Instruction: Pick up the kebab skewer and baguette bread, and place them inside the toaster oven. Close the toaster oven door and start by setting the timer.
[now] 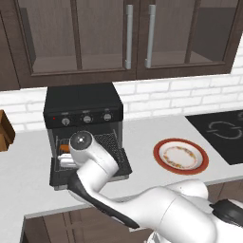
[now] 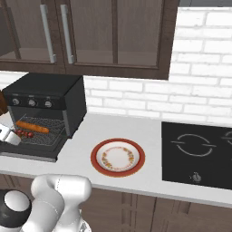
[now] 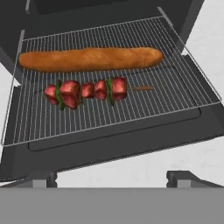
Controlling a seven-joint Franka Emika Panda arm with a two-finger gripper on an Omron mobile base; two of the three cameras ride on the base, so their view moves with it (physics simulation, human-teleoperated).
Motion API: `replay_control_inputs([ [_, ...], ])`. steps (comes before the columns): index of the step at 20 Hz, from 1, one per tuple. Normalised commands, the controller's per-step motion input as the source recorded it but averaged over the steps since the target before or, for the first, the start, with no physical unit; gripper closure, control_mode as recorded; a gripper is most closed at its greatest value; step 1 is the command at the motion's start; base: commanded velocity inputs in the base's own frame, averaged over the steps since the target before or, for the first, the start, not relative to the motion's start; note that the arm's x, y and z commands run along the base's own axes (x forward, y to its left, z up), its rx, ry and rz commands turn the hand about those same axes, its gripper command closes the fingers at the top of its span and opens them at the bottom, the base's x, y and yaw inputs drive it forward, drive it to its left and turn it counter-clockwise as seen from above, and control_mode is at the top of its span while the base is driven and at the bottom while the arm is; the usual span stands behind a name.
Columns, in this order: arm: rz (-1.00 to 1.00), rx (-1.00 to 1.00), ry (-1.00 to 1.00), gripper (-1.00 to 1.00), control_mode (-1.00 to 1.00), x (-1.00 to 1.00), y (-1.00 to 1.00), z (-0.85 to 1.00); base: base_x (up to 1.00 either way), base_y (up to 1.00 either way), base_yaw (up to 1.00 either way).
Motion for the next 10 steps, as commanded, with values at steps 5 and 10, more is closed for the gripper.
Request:
replay_control_inputs([
  [5, -0.02, 0.00, -0.08, -1.00, -1.00, -0.01, -0.20, -0.08, 0.00, 0.00, 0.00],
  [10, 0.13, 0.00, -0.17, -1.00, -1.00, 0.00, -0.31, -0.27, 0.00, 0.00, 0.00],
])
